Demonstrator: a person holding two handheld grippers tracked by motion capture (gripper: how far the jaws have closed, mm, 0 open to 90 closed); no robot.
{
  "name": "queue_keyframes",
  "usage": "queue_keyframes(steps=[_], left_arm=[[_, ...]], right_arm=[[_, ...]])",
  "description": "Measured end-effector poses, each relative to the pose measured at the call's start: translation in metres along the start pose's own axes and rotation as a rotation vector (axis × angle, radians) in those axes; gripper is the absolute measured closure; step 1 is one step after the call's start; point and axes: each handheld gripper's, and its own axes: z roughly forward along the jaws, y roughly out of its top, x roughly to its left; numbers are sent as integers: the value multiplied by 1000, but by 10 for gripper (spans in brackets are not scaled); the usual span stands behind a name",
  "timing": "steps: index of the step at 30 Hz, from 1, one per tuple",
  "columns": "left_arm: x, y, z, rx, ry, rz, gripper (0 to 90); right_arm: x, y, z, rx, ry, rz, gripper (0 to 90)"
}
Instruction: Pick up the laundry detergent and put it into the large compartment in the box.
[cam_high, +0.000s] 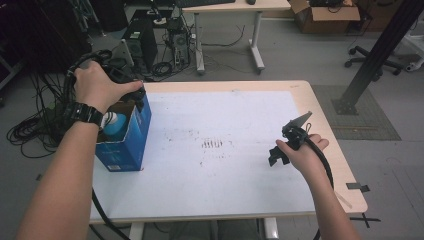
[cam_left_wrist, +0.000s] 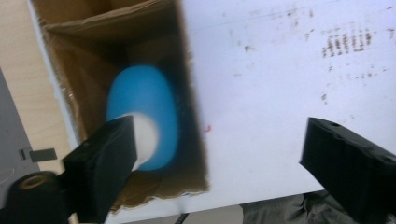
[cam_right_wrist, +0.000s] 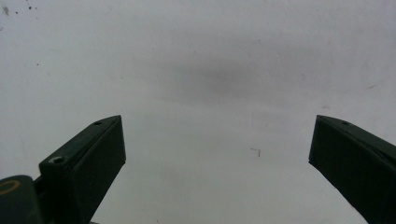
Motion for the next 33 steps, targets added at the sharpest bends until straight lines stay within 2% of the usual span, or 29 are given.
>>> queue_keyframes(steps=[5, 8, 16, 21, 23, 25, 28, 33], left_arm=[[-16, 2, -5, -8, -5, 28, 55], [-26, 2, -6, -14, -20, 59, 51], [-54, 4, -3, -24, -33, 111, 49], [-72, 6, 6, -28, -53, 150, 49], [-79, 6, 13, -33, -64, 153, 49], [-85, 7, 18, -26, -48, 153, 48], [-98, 7, 30, -13, -54, 182, 49], [-108, 8, 38, -2, -58, 199, 49]], right_arm=[[-1, -1, -4, -11, 0, 2, 39], [-1, -2, -6, -14, 1, 2, 39], [0, -3, -10, -20, 0, -6, 39], [-1, -5, -11, -26, 1, -7, 39], [-1, -5, -11, -24, 0, -5, 39], [-2, -7, -11, -26, 1, -5, 39], [-3, -8, -11, -27, -1, -7, 39], [-3, -9, -11, -23, 2, -2, 39]])
